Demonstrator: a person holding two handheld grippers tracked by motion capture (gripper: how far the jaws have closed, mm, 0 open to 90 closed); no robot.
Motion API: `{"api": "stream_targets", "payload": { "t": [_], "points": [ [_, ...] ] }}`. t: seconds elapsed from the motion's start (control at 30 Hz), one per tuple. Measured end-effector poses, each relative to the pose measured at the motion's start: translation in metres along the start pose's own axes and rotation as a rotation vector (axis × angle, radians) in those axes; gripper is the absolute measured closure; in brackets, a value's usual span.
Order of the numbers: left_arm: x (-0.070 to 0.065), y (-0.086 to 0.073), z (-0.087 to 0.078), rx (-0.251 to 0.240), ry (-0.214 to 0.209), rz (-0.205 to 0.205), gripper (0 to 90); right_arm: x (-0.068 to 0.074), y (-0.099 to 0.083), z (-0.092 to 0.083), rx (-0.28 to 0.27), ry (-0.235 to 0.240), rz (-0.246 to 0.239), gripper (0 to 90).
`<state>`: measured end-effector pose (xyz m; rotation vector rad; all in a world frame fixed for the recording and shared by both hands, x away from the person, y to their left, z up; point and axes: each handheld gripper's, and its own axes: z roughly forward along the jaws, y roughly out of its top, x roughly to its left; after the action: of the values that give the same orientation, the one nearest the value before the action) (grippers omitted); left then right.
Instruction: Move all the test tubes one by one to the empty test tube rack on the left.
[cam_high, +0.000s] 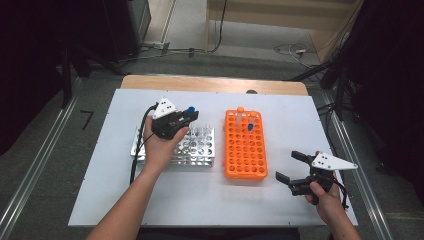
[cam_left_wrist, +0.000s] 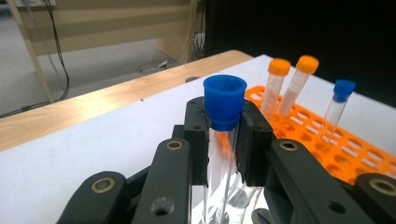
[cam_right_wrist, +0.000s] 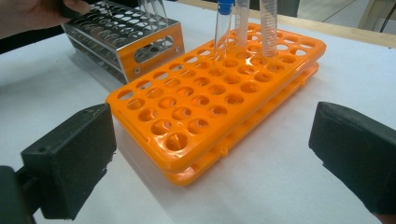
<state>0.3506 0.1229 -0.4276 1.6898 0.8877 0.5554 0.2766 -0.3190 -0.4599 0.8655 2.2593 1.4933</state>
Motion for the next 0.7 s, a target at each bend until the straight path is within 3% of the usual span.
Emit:
{"api": "stream_targets", "payload": {
  "t": [0.27, 0.7],
  "points": [
    [-0.005, -0.005, 0.004, 0.06, 0.024, 0.029, 76.7, 0.001, 0.0, 0.001, 0.006, 0.001, -0.004, 0.0],
    [-0.011, -0.008, 0.005, 0.149, 0.035, 0.028, 74.3, 0.003, -0.001, 0.004, 0.016, 0.01, -0.01, 0.0]
  ]
}}
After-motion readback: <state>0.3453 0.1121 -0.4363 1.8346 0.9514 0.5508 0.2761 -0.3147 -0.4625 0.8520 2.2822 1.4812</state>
